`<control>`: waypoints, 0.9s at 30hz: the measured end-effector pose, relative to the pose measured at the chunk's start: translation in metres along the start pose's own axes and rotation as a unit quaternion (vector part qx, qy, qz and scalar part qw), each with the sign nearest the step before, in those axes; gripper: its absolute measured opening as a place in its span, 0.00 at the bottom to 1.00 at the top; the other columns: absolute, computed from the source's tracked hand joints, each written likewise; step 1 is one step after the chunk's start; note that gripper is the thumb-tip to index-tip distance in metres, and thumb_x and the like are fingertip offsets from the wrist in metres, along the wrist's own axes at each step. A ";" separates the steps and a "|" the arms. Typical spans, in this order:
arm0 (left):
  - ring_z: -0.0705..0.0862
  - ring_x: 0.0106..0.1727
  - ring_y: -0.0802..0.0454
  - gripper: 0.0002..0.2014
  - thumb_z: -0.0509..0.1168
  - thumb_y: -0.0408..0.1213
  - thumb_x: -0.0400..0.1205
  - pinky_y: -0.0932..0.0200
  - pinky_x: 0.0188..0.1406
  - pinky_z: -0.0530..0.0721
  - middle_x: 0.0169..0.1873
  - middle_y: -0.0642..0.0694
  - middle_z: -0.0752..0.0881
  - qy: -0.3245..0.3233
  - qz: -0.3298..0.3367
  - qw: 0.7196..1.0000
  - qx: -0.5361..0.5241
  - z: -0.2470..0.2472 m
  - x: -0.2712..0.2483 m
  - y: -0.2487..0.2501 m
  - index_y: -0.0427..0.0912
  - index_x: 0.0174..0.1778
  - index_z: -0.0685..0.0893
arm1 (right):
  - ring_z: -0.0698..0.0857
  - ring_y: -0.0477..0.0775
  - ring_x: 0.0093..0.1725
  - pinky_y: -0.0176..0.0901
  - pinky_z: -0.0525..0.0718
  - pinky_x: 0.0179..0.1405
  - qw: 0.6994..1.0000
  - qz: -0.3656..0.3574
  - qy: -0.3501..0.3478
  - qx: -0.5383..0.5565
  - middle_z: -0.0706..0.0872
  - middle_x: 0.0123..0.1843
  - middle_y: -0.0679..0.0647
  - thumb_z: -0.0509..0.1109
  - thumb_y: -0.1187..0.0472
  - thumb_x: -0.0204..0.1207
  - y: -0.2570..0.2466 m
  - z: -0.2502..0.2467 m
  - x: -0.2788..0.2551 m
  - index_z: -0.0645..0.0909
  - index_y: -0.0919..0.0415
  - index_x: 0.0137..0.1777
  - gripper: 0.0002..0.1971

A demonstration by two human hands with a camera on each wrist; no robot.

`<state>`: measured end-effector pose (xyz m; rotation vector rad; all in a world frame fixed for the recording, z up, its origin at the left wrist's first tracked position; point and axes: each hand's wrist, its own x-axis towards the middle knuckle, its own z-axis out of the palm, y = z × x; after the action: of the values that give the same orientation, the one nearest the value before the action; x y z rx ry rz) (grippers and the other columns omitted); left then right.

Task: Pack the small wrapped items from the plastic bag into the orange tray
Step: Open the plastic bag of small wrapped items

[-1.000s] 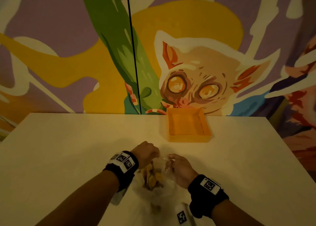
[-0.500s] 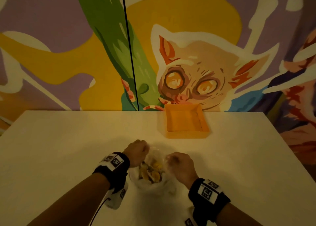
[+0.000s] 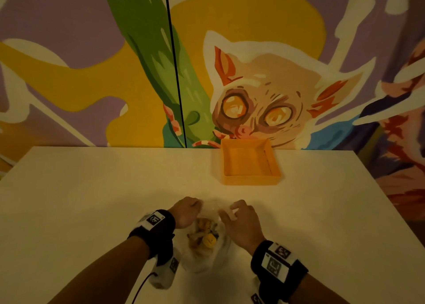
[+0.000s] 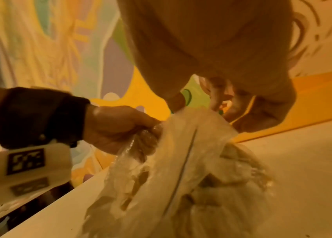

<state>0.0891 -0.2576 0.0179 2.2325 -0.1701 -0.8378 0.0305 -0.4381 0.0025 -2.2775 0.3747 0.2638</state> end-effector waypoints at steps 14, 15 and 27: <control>0.65 0.26 0.50 0.22 0.55 0.48 0.88 0.57 0.30 0.63 0.26 0.45 0.70 0.079 -0.147 0.947 -0.276 0.004 -0.010 -0.001 0.40 0.29 0.71 | 0.77 0.55 0.27 0.42 0.78 0.23 0.782 0.292 -0.145 0.532 0.79 0.32 0.61 0.47 0.74 0.83 -0.014 -0.011 0.017 0.76 0.70 0.42 0.16; 0.66 0.25 0.50 0.22 0.56 0.49 0.87 0.58 0.28 0.63 0.26 0.45 0.71 0.077 -0.157 0.942 -0.286 0.004 -0.010 -0.001 0.40 0.30 0.73 | 0.74 0.53 0.22 0.40 0.73 0.19 0.769 0.306 -0.165 0.536 0.77 0.26 0.59 0.45 0.72 0.82 -0.014 -0.013 0.017 0.75 0.67 0.38 0.18; 0.82 0.54 0.47 0.22 0.65 0.54 0.81 0.59 0.54 0.79 0.56 0.44 0.80 0.130 -0.057 0.983 0.120 0.006 -0.033 -0.028 0.49 0.67 0.71 | 0.83 0.58 0.56 0.44 0.82 0.50 0.994 0.052 -0.097 -0.024 0.77 0.59 0.54 0.70 0.38 0.72 0.009 -0.013 -0.012 0.69 0.47 0.66 0.26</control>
<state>0.0562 -0.2296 0.0130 2.5754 -0.0198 -0.6001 0.0173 -0.4514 0.0087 -2.2576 0.3887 0.5471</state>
